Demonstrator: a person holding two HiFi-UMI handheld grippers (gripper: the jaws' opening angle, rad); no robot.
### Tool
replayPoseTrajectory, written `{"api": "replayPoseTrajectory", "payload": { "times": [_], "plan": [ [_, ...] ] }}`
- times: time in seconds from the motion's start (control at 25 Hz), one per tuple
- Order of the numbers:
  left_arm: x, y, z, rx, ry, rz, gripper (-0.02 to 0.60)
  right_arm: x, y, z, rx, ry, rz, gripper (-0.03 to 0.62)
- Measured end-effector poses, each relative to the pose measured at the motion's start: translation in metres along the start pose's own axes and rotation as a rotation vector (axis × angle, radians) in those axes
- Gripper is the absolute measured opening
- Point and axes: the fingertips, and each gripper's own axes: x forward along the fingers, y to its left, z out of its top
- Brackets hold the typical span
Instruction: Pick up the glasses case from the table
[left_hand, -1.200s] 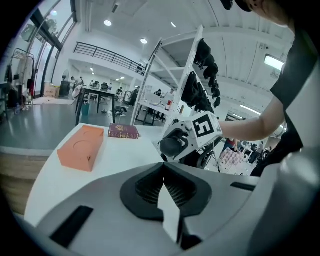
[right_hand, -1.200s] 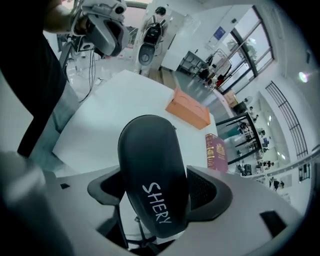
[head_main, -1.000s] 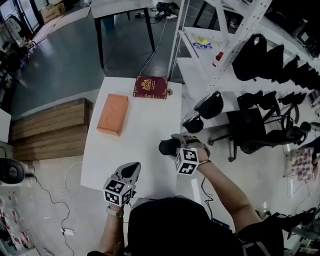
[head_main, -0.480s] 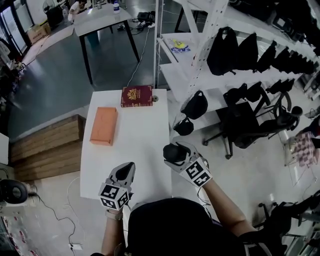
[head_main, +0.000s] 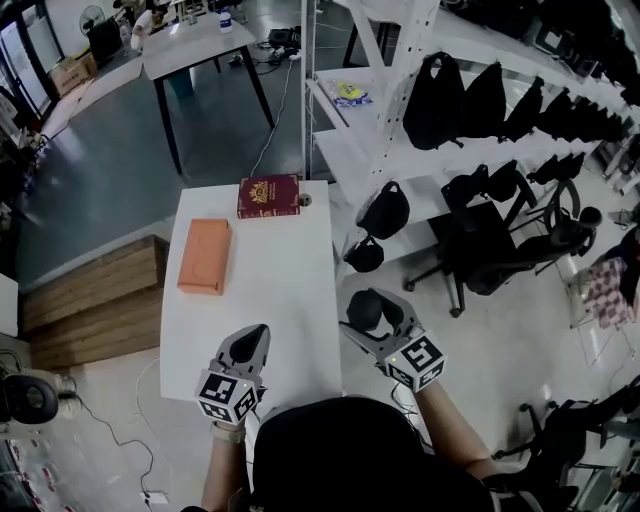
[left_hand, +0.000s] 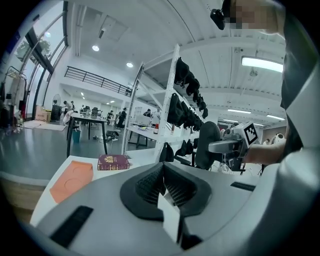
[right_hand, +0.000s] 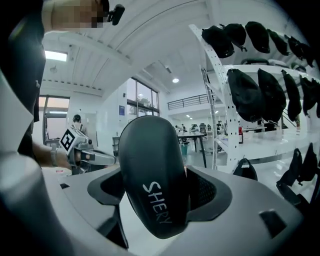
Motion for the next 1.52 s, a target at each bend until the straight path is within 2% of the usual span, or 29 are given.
{"api": "replayPoseTrajectory", "payload": {
  "times": [0.2,0.56,0.92,1.16,1.52],
  "plan": [
    [-0.001,-0.001,0.008,0.006,-0.020,-0.001,0.018,-0.008,0.004,0.008,-0.002,-0.060,-0.003,0.379],
    [-0.005,0.003,0.012,0.015,-0.038,0.014,0.018,-0.011,0.003,0.007,0.111,-0.121,0.024,0.379],
    [-0.008,0.009,0.010,0.006,-0.036,0.026,0.018,-0.005,-0.002,0.003,0.149,-0.113,0.007,0.379],
    [-0.010,0.015,0.007,-0.003,-0.034,0.037,0.018,0.004,0.012,0.005,0.120,-0.101,0.052,0.379],
    [-0.011,0.020,0.005,-0.019,-0.042,0.037,0.018,0.013,0.016,0.001,0.121,-0.077,0.059,0.379]
  ]
}}
